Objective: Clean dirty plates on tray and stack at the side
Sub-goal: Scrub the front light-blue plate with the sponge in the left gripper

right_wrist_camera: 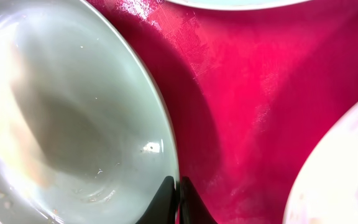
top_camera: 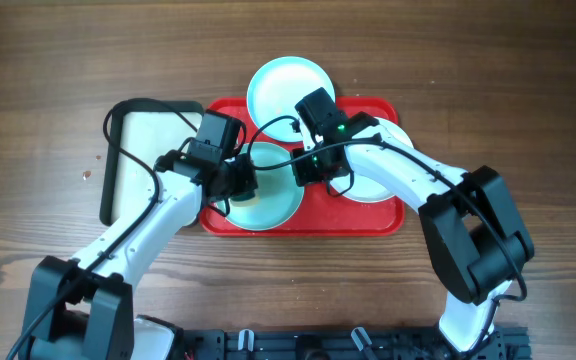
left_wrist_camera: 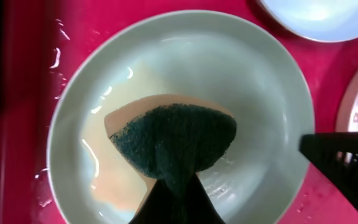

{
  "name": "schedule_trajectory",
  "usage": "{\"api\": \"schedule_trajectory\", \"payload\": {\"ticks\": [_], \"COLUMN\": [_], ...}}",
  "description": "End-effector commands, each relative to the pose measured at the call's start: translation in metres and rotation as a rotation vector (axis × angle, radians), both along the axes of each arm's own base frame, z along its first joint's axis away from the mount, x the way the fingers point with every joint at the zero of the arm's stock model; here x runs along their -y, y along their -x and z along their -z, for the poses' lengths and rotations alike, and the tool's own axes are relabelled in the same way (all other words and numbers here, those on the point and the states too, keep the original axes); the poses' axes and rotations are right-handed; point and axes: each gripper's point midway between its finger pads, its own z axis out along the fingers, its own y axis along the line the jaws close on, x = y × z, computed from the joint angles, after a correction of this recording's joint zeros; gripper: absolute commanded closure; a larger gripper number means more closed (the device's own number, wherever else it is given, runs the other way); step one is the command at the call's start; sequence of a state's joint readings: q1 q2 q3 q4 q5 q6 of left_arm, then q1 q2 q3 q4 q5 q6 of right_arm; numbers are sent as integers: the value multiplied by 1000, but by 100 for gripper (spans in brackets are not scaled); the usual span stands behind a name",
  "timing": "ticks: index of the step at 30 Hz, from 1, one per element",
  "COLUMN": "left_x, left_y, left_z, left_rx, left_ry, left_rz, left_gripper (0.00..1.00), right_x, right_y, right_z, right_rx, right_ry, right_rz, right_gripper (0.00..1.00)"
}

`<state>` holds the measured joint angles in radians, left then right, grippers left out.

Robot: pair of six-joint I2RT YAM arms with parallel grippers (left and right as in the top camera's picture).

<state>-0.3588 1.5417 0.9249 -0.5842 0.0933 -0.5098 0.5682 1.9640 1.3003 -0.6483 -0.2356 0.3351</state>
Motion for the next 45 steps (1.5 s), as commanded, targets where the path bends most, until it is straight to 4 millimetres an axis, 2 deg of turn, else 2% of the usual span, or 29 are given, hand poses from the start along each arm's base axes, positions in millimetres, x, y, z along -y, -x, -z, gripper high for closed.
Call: {"api": "schedule_trajectory", "payload": {"ticks": [1, 8, 15, 18, 21, 23, 38, 42, 45], "left_x": [-18, -23, -21, -5, 22, 32, 72, 95, 99], "left_y": [0, 6, 2, 0, -3, -5, 5, 11, 5], "left_z": [11, 34, 61, 65, 62, 59, 61, 49, 30], "left_rx": [2, -58, -96, -105, -96, -79, -58, -70, -33], "left_ry": [-96, -135, -145, -65, 54, 78, 109, 237, 289], "left_rz": [-19, -22, -31, -12, 37, 53, 150, 207, 215], "left_gripper": [96, 96, 96, 96, 96, 96, 96, 96, 96], "right_x": [-7, -7, -7, -7, -7, -7, -7, -7, -7], "right_y": [-1, 0, 0, 0, 0, 0, 0, 0, 0], "right_z": [-1, -1, -1, -1, -1, -1, -1, -1, -1], "right_rx": [6, 5, 4, 4, 4, 4, 4, 4, 4], "right_ry": [-16, -16, -15, -16, -16, -16, -16, -16, -16], "right_rz": [-30, -30, -30, -31, -31, -31, -31, -30, -30], "right_gripper": [96, 96, 96, 96, 96, 96, 96, 96, 96]}}
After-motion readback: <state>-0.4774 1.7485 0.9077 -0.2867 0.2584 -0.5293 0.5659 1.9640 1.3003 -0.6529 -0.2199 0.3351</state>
